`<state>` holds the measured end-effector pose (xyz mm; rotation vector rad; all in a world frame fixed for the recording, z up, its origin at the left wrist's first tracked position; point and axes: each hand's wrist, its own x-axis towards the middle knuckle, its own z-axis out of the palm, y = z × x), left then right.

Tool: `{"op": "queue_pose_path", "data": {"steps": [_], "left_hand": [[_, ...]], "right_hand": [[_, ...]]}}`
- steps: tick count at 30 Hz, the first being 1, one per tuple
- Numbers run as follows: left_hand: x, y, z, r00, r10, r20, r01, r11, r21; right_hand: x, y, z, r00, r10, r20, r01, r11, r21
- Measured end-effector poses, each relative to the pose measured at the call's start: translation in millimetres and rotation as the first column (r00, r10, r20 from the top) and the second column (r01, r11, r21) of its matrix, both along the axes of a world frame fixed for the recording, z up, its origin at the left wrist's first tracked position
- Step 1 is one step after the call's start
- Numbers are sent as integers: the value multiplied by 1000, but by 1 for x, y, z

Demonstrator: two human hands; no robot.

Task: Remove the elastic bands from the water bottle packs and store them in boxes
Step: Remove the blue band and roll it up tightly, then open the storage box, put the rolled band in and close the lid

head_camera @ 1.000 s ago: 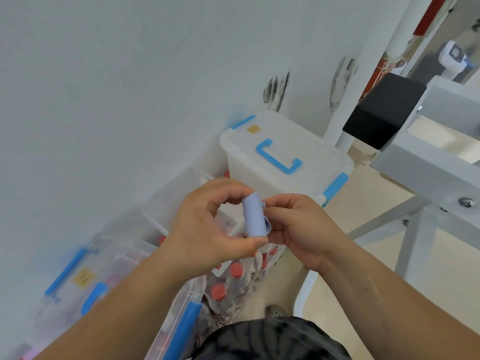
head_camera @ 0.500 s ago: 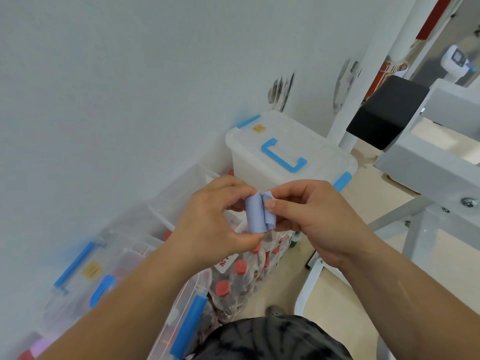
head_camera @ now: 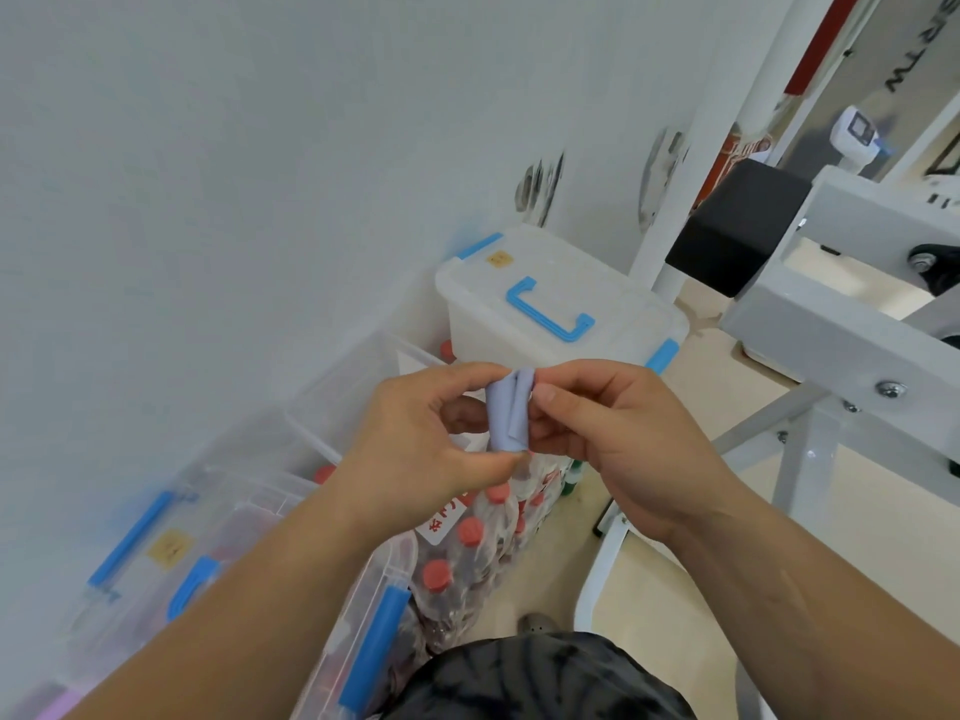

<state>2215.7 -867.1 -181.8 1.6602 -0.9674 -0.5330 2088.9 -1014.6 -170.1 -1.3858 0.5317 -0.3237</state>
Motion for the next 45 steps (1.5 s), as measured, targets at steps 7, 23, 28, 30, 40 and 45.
{"op": "queue_pose_path", "data": {"steps": [7,23,28,30,40,45], "left_hand": [[-1,-4,1,991,-99,85,99,995,5],[-12,-84,-10,939,-344,16,336,926,170],[-13,-120,-17,856,-280,434,122,927,355],[-13,-131,-24,806,-228,546,31,938,346],[-11,-147,-48,601,-300,741,-103,890,444],[-7,-147,-53,543,-298,785,-70,916,395]], "right_hand": [[-5,1,-9,995,-6,-95,21,986,164],[-37,-64,-26,998,-52,43,44,985,165],[-45,-109,-46,963,-249,-102,220,947,-234],[-50,-128,-51,960,-242,-143,173,909,-379],[-36,-155,-82,983,-53,-176,-25,911,-412],[-37,-163,-80,975,-39,-218,-88,837,-540]]}}
